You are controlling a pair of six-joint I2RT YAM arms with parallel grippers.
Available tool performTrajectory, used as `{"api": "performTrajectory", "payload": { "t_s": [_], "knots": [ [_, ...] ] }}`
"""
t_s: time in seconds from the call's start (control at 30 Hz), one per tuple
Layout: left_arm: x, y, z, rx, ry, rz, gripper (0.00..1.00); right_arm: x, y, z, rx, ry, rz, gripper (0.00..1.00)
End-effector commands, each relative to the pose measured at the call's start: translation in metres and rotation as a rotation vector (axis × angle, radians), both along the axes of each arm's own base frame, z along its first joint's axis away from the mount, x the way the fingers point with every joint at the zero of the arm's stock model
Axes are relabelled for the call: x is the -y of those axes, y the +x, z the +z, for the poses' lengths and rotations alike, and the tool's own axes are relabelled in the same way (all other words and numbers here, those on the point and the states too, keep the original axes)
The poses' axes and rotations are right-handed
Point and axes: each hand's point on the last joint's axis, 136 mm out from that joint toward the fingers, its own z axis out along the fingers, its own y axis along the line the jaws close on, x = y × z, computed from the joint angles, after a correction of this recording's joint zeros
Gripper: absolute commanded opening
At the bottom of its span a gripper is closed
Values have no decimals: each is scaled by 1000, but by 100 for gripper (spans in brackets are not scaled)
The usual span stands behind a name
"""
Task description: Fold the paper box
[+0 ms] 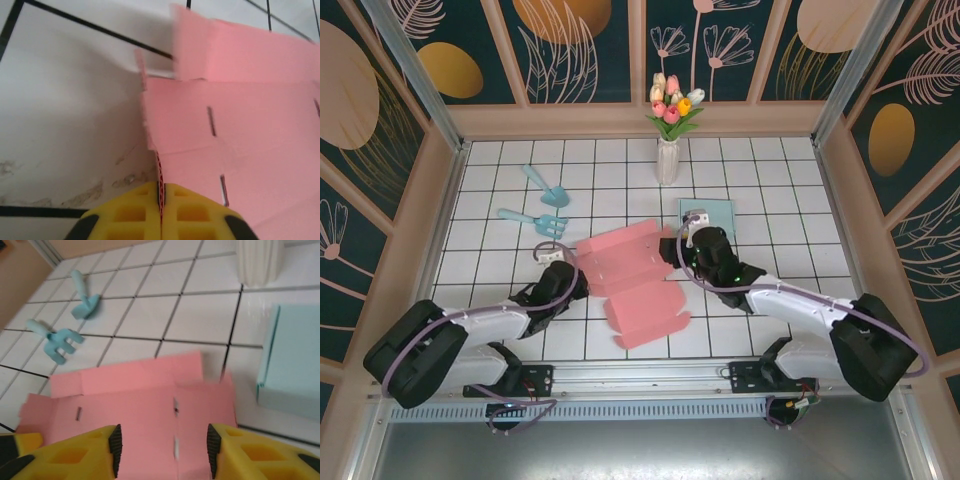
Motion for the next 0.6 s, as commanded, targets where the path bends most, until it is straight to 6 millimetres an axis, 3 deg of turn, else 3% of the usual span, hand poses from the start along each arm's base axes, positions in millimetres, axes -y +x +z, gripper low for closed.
{"api": "performTrajectory", "payload": {
  "t_s": [0.0,0.1,0.27,0.33,0.47,0.57],
  "knots": [
    [9,20,39,157,11,-37,0,-18,0,63,143,30,100,57],
    [9,23,76,304,-6,-66,0,-44,-9,96,298,-78,322,60],
    [19,5,144,666,-112,-202,0,-76,-27,135,521,-275,657,58],
    [19,-4,165,803,-86,-256,0,-80,-35,137,612,-421,797,60],
    [21,-17,187,979,-14,-326,0,-77,-37,133,707,-638,975,62],
    [27,-25,195,1049,-14,-381,0,-70,-40,113,733,-790,1117,64]
  ]
}}
